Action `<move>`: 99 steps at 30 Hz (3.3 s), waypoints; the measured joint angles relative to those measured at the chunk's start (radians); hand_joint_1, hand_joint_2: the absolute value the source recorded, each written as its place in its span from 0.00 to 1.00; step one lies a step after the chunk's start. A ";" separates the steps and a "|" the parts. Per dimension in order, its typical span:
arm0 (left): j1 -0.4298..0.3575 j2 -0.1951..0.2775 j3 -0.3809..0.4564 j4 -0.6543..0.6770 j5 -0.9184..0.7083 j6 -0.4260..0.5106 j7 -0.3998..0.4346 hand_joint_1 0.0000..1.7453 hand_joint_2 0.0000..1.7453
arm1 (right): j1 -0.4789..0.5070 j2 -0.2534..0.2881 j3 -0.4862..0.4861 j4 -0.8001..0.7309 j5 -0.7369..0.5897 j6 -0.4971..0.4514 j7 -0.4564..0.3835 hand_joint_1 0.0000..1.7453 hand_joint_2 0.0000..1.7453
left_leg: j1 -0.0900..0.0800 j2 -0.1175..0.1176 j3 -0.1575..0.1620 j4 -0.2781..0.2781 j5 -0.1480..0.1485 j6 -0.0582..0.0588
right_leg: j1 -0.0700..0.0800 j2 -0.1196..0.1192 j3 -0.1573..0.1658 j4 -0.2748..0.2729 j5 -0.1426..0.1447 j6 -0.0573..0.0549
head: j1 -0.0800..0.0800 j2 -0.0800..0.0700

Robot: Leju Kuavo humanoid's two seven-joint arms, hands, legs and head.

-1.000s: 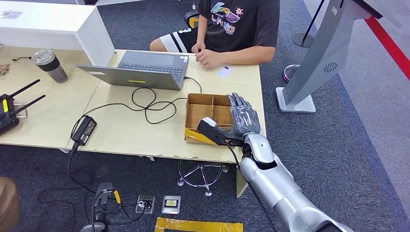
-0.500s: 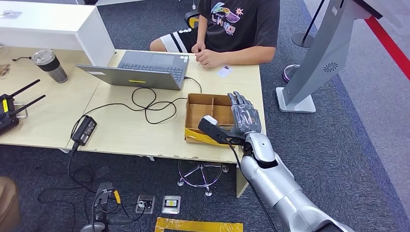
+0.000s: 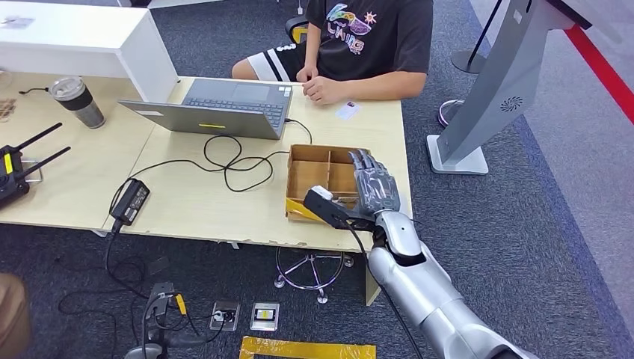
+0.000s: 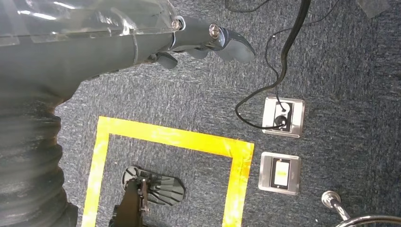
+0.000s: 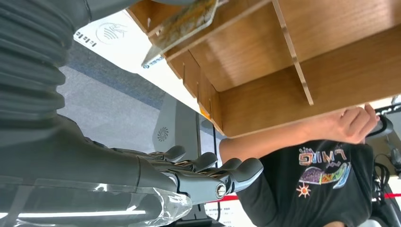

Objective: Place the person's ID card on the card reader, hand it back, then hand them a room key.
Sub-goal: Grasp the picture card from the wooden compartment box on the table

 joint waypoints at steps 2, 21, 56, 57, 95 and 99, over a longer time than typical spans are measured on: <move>0.000 0.001 0.000 0.000 0.003 0.000 0.000 0.00 1.00 | 0.009 0.000 0.000 0.003 0.007 0.009 -0.001 0.08 1.00 | 0.000 0.000 0.000 0.000 0.000 0.000 | 0.000 0.000 0.000 0.000 0.000 0.000 | 0.000 0.000; 0.000 0.004 0.000 -0.001 0.024 0.002 0.000 0.00 1.00 | 0.057 0.005 0.002 0.004 0.015 0.031 -0.003 0.39 1.00 | 0.000 0.000 0.000 0.000 0.000 0.000 | 0.000 0.000 0.000 0.000 0.000 0.000 | 0.000 0.000; 0.001 0.010 0.000 -0.002 0.041 -0.001 0.000 0.00 1.00 | 0.051 0.006 0.002 0.003 0.003 0.025 -0.002 0.88 1.00 | 0.000 0.000 0.000 0.000 0.000 0.000 | 0.000 0.000 0.000 0.000 0.000 0.000 | 0.000 0.000; 0.001 0.010 0.000 -0.002 0.043 -0.001 0.000 0.00 1.00 | 0.049 0.006 0.002 0.003 0.002 0.024 -0.002 0.88 1.00 | 0.000 0.000 0.000 0.000 0.000 0.000 | 0.000 0.000 0.000 0.000 0.000 0.000 | 0.000 0.000; 0.020 0.009 0.000 -0.002 0.066 0.010 -0.014 0.00 1.00 | -0.087 0.001 -0.056 -0.444 0.009 -0.034 -0.035 1.00 1.00 | 0.000 0.000 0.000 0.000 0.000 0.000 | 0.000 0.000 0.000 0.000 0.000 0.000 | 0.000 0.000; 0.022 0.008 0.000 -0.002 0.061 0.009 -0.015 0.00 1.00 | -0.129 0.011 -0.065 -0.585 0.010 0.003 -0.047 1.00 1.00 | 0.000 0.000 0.001 0.000 0.000 0.000 | 0.000 0.000 0.001 0.000 0.000 0.000 | 0.000 0.000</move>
